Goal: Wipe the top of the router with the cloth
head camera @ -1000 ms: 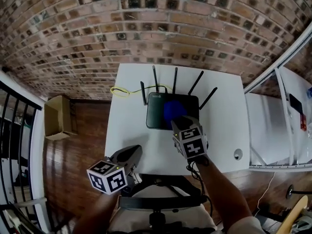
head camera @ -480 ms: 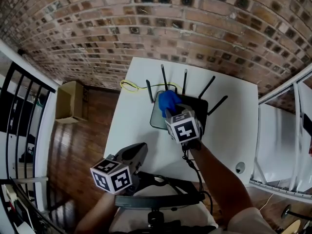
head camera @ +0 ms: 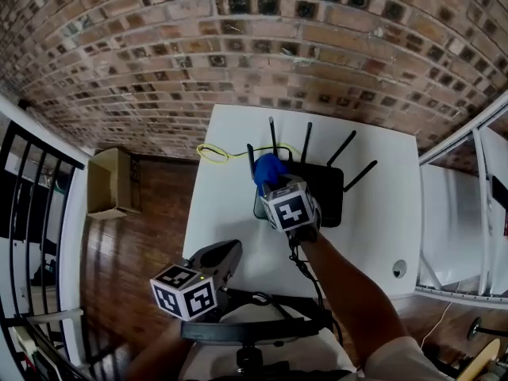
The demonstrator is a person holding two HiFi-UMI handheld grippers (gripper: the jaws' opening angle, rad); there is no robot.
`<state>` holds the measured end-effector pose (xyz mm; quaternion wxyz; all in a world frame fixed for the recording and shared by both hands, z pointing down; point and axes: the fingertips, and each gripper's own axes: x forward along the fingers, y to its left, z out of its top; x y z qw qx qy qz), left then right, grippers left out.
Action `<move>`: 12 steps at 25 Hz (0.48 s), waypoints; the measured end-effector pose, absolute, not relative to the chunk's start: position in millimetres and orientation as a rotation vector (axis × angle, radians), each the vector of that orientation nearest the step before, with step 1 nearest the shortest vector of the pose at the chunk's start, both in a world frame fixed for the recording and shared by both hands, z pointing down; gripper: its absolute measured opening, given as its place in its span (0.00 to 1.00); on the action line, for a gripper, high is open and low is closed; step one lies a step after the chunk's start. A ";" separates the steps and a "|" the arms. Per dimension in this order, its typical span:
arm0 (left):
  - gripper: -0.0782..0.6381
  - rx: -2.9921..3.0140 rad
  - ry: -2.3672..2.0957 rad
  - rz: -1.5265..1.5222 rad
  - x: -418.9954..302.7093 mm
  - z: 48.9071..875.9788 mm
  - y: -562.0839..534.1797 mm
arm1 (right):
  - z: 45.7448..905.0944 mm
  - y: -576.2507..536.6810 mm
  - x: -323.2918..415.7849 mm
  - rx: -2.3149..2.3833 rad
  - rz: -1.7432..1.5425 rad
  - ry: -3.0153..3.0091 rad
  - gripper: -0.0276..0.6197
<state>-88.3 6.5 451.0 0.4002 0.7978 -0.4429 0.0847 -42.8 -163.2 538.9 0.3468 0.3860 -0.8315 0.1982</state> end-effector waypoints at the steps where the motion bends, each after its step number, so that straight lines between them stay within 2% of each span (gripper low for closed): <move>1: 0.15 2.023 -1.113 0.214 -92.8 450.7 5.2 | 544.4 -162.9 -44.9 1.006 0.519 -2.142 0.24; 7: 0.15 2.046 -1.054 0.217 -105.1 454.6 -0.4 | 547.9 -172.8 -29.1 1.092 0.525 -2.068 0.24; 12: 0.15 2.069 -1.004 0.221 -101.6 452.5 -13.0 | 559.6 -177.1 16.8 1.187 0.571 -1.962 0.24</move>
